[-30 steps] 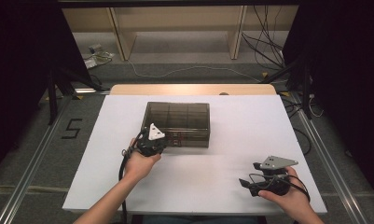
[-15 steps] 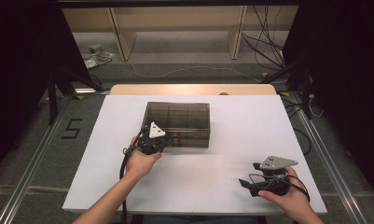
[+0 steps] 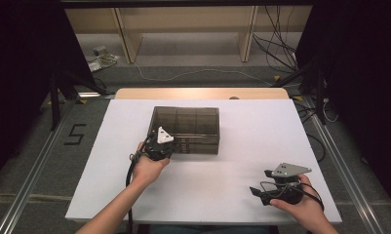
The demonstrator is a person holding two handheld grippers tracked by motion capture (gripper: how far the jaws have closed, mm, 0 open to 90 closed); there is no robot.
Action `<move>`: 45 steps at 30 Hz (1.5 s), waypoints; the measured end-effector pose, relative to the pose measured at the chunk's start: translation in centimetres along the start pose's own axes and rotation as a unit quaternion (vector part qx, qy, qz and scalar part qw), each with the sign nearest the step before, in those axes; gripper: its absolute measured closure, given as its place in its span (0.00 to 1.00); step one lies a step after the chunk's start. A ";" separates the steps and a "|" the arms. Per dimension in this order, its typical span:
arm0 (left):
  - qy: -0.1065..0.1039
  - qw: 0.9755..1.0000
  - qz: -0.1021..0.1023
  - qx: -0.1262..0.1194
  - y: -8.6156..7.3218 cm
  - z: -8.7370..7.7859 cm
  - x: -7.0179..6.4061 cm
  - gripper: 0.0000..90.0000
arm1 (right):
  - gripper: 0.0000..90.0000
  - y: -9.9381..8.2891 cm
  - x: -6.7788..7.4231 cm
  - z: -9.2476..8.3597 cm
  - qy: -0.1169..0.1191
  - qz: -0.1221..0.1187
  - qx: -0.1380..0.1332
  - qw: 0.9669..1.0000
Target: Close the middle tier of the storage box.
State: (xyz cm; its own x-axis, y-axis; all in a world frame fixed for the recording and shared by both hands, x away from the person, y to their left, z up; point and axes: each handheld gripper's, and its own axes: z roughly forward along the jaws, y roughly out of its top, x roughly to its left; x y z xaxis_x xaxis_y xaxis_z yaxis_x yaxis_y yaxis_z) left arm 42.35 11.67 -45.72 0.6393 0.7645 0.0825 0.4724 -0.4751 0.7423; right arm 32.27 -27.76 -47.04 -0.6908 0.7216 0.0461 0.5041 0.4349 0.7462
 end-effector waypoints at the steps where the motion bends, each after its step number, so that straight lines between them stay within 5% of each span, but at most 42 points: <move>1: 0.000 1.000 -0.002 -0.001 0.0 0.1 0.0 1.00 | 0.19 0.0 0.0 0.0 0.000 0.000 0.000 1.000; 25: -0.004 1.000 -0.003 0.000 0.1 0.3 0.0 0.99 | 0.19 0.0 0.0 0.0 0.000 0.000 -0.001 1.000; 45: -0.006 1.000 -0.002 -0.003 -0.4 -1.6 -0.2 0.77 | 0.19 -0.1 0.0 -0.1 0.001 0.000 -0.002 1.000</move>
State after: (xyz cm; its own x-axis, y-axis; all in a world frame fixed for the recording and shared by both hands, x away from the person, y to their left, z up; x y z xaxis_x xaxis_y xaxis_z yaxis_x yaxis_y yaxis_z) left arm 41.08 12.43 -44.96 0.6438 0.7618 0.0716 0.4720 -0.4691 0.7464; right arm 32.20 -27.86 -47.03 -0.6917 0.7206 0.0477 0.5023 0.4325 0.7488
